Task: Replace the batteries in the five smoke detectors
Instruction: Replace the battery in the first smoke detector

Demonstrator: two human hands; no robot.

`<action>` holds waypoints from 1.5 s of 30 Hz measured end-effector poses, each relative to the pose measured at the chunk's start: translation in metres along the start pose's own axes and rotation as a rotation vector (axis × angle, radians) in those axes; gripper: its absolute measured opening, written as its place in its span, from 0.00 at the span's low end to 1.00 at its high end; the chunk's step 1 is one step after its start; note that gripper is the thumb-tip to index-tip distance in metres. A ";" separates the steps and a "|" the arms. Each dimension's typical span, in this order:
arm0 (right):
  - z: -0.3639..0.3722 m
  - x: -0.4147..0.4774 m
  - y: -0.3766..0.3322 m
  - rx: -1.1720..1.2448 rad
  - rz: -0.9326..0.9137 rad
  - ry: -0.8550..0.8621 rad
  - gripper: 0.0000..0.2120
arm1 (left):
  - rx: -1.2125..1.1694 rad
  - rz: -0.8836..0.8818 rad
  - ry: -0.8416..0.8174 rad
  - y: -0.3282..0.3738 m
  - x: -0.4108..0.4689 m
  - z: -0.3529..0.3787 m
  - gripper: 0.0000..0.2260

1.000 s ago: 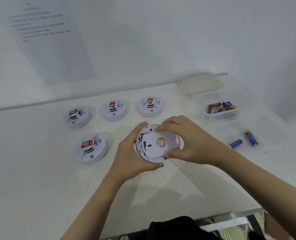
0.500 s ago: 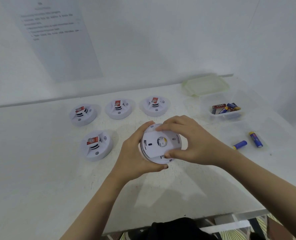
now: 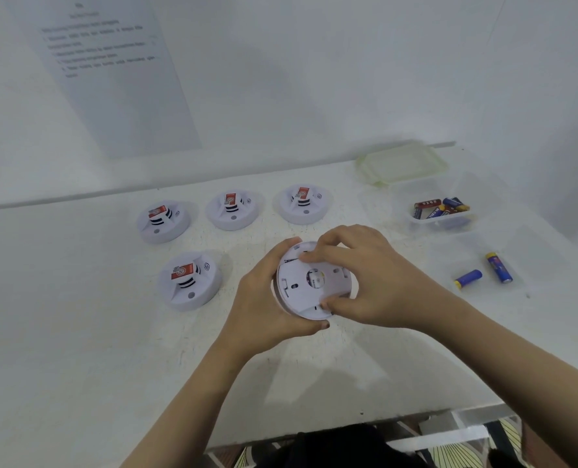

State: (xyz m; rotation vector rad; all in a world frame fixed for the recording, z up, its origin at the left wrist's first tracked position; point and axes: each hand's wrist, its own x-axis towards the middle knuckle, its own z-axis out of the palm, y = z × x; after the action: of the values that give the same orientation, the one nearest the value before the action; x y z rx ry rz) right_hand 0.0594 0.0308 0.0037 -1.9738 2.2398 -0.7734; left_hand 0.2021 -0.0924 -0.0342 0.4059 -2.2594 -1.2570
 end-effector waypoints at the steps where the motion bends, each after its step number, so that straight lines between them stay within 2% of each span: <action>1: 0.000 0.000 -0.001 -0.005 0.002 -0.001 0.26 | -0.001 -0.001 0.001 0.000 0.000 0.000 0.42; 11: 0.002 -0.002 -0.005 0.009 0.021 0.067 0.27 | -0.028 0.002 0.008 0.005 -0.002 0.002 0.41; 20: 0.006 -0.008 -0.008 -0.306 -0.121 0.198 0.26 | -0.050 0.060 0.066 0.008 -0.005 0.000 0.41; 27: 0.009 -0.008 -0.011 -0.408 -0.089 0.148 0.28 | -0.035 0.078 0.073 0.004 -0.006 0.002 0.41; 35: 0.001 -0.008 -0.006 -0.305 -0.119 0.039 0.28 | -0.047 0.035 0.016 0.001 -0.007 0.003 0.41; 45: -0.005 -0.007 -0.010 -0.233 -0.102 0.145 0.27 | -0.025 0.076 -0.006 0.007 -0.003 -0.001 0.42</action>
State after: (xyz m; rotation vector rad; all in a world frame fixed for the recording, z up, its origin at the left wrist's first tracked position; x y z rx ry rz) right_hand 0.0682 0.0381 0.0105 -2.2171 2.4263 -0.7150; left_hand 0.2048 -0.0882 -0.0286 0.3051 -2.2404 -1.2482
